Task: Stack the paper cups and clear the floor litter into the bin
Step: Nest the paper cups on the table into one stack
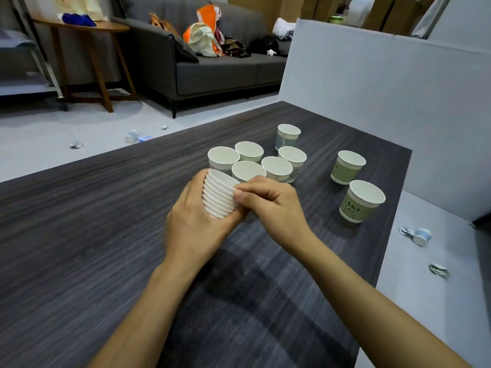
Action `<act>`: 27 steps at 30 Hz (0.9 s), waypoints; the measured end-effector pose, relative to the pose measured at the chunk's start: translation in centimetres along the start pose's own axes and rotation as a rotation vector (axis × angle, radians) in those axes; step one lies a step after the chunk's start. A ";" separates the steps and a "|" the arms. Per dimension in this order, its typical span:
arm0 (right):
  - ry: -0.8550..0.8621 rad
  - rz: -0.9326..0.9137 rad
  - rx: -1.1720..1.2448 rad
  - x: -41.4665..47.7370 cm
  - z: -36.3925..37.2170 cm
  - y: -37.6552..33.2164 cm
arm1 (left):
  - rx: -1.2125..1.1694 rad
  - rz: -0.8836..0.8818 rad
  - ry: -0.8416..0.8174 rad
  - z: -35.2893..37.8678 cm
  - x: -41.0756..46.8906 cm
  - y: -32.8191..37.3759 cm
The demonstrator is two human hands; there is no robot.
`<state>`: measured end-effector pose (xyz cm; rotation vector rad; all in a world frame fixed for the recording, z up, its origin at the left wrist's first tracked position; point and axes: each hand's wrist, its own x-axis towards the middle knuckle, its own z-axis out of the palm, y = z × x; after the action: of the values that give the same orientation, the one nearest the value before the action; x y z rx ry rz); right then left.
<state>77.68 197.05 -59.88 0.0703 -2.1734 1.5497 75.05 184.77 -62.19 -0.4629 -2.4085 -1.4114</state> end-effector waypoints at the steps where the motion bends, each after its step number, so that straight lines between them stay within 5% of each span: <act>1: -0.010 0.051 0.061 -0.2 0.2 0.2 | 0.010 0.013 0.008 0.0 0.0 0.0; 7: -0.059 0.058 0.095 0.6 -0.5 0.3 | 0.014 -0.033 0.013 -0.3 0.3 0.2; 11: 0.130 0.012 -0.350 2.5 -1.3 2.0 | 0.029 -0.058 -0.020 -0.4 0.5 -0.4; 17: -0.109 0.083 -0.670 3.5 -1.1 4.4 | -0.010 -0.040 -0.015 -0.3 0.7 -0.6; 21: 0.044 0.006 -0.581 3.1 -1.0 4.5 | -0.027 -0.045 0.002 -0.3 0.8 -0.9; 27: 0.251 0.024 -0.091 2.1 -2.1 1.2 | -0.014 -0.028 0.000 0.0 0.7 -0.9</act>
<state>76.15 199.88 -59.59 -0.1709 -2.0480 1.3879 74.09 184.49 -62.60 -0.4339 -2.4156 -1.4413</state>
